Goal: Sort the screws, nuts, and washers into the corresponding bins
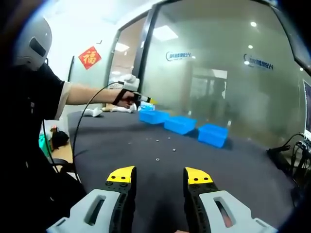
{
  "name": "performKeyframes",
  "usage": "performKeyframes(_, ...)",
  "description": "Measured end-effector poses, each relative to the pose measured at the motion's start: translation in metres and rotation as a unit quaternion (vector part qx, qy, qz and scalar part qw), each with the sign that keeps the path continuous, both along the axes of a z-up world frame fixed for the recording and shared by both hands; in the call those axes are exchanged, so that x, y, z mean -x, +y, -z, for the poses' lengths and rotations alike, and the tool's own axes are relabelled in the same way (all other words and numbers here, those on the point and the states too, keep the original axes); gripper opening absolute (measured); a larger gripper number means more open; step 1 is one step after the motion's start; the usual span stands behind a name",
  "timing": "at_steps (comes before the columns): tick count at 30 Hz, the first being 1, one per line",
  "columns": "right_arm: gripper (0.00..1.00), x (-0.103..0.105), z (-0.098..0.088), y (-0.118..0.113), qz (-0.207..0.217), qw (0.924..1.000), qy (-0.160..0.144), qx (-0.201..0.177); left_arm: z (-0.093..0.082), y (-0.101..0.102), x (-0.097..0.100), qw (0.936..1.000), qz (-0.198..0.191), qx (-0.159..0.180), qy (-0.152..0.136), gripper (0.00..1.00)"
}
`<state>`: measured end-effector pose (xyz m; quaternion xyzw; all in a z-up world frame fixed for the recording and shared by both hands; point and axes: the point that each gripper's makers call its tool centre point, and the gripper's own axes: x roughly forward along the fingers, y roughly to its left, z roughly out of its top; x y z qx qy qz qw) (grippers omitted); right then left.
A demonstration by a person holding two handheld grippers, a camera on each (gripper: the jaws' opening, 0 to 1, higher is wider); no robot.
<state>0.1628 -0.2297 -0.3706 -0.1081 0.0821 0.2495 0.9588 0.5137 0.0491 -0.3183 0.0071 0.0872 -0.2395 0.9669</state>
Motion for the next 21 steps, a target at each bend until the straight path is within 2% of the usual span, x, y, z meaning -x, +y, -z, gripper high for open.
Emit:
performKeyframes(4,0.35,-0.001,-0.001,-0.001,0.003,1.0000,0.000,-0.005,0.008,-0.012,0.031,0.9991,0.043,0.001,0.007,0.35)
performKeyframes(8,0.35,-0.002,0.000,-0.002,0.003,1.0000,0.000,-0.007,0.014,-0.021,0.055,0.9970,0.075,-0.013,0.015,0.41)
performKeyframes(13,0.35,-0.002,-0.004,0.000,0.003,0.9999,-0.004,-0.009,0.003,-0.031,0.084,0.9942,0.107,-0.003,0.006,0.43)
performKeyframes(15,0.35,-0.001,-0.004,0.001,0.002,0.9999,-0.005,-0.009,0.001,-0.040,0.103,0.9898,0.141,0.009,0.013,0.43)
performKeyframes(18,0.35,-0.002,-0.005,0.000,0.004,0.9999,-0.007,-0.009,0.001,-0.044,0.124,0.9857,0.167,0.022,0.013,0.43)
performKeyframes(21,0.35,-0.002,-0.006,-0.004,0.009,0.9999,-0.008,-0.011,0.006,-0.044,0.143,0.9829,0.183,0.014,0.014,0.44)
